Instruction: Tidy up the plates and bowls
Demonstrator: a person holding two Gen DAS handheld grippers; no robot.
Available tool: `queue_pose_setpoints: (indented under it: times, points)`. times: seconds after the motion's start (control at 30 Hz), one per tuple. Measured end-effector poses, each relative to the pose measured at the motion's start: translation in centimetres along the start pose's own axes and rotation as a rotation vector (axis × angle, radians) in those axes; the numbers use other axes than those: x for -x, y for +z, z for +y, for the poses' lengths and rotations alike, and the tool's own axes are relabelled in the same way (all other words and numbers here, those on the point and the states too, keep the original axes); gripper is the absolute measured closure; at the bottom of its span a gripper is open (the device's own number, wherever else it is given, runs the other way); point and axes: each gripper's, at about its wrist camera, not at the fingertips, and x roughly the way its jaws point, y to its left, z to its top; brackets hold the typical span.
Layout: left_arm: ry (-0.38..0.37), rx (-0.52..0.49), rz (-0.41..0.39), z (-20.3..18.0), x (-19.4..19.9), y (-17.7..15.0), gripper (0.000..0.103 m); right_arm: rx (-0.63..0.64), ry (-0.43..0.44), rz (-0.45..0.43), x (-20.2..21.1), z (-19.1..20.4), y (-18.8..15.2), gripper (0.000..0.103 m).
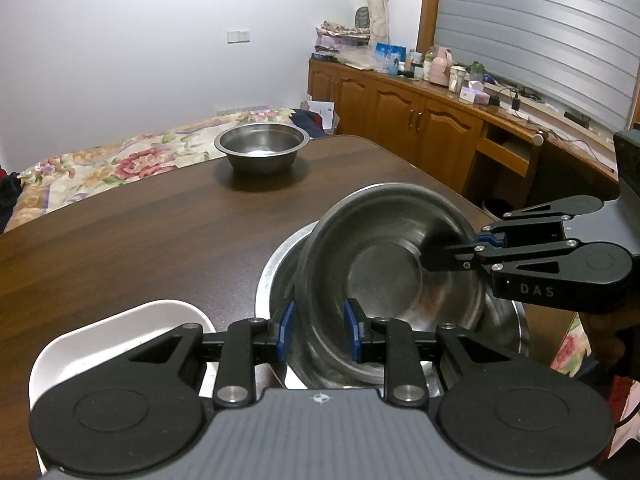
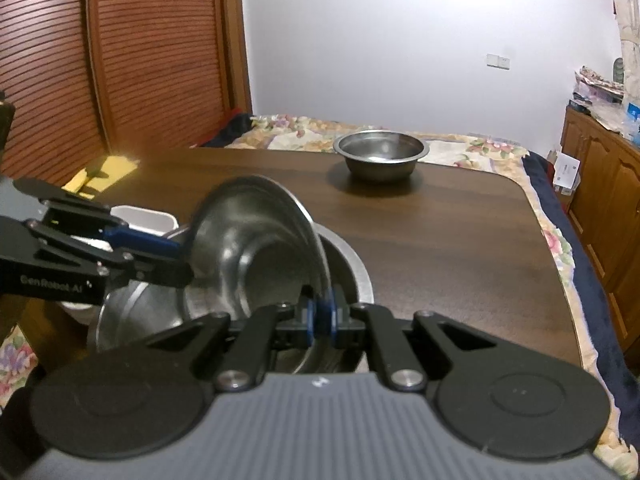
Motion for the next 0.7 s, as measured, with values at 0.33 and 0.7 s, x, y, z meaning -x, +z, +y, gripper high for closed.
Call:
queue_pose_setpoints:
  times: [0.33,0.7]
  points:
    - [-0.003,-0.002,0.001,-0.30,-0.10,-0.25,0.075,0.037,0.035,0.038,-0.47,0.38,0.36,0.092]
    - [-0.013,-0.003,0.007,-0.44,-0.27,-0.29,0.075,0.016,0.019,-0.015,0.40,0.62,0.48,0.089]
